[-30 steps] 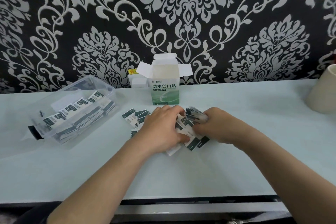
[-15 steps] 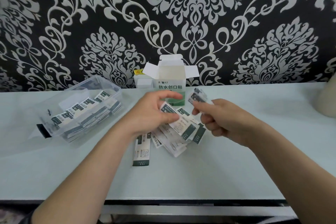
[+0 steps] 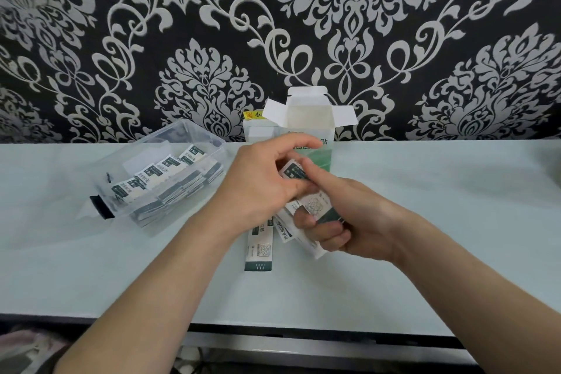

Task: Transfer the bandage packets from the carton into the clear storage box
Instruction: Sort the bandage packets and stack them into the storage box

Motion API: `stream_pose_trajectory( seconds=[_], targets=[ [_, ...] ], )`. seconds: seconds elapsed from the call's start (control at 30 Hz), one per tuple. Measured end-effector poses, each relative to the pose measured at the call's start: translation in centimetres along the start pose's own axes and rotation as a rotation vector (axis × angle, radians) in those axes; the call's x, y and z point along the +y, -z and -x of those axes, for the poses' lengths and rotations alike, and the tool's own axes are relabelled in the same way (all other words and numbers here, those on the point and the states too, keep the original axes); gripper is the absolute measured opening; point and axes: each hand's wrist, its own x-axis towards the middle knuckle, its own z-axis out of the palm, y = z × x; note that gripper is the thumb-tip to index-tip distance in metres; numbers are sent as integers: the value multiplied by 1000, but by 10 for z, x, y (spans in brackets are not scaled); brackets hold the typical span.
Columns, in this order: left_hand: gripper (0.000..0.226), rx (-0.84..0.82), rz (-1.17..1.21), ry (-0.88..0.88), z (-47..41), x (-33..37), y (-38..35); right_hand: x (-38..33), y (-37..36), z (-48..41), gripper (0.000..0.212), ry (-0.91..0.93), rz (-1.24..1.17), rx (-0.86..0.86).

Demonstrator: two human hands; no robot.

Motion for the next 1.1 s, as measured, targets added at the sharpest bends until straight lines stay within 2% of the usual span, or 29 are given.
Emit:
stream_pose_trajectory(
  seconds=[0.1, 0.2, 0.27, 0.37, 0.43, 0.53, 0.63, 0.7, 0.77, 0.83, 0.9, 1.0, 1.1],
  targets=[
    [64, 13, -77, -68, 1, -1, 8, 1, -4, -7, 45, 13, -35, 34],
    [88, -191, -20, -26, 8, 3, 5, -1, -9, -12, 42, 143, -108, 92],
    [102, -212, -81, -29, 14, 2, -6, -2, -13, -12, 36, 176, -186, 97],
    [102, -129, -254, -87, 17, -2, -9, -1, -14, -11, 15, 179, -198, 25],
    [97, -131, -336, -132, 16, -5, -6, -1, -10, -11, 5, 170, -155, 3],
    [89, -156, -417, -153, 15, -8, -11, 1, -5, -9, 14, 160, 52, 71],
    [86, -193, -361, -125, 13, -7, -18, 3, -5, -6, 44, 202, 266, 203],
    [92, -201, -203, -37, 8, -6, -16, 1, 0, -3, 41, 260, 404, 321],
    [93, -197, -161, 73, 5, -9, -10, -6, 11, 2, 23, 322, 584, 490],
    [77, -240, -434, 101, 4, -13, -10, -12, 27, 8, 23, 347, 736, 629],
    [67, -297, -712, 66, 10, -16, -18, -14, 40, 12, 25, 301, 812, 660],
    [73, -348, -854, 53, 19, -16, -38, -9, 50, 11, 26, 201, 880, 633],
    [64, -333, -899, 29, 19, -16, -41, 0, 53, 1, 30, 171, 964, 600]
  ],
)
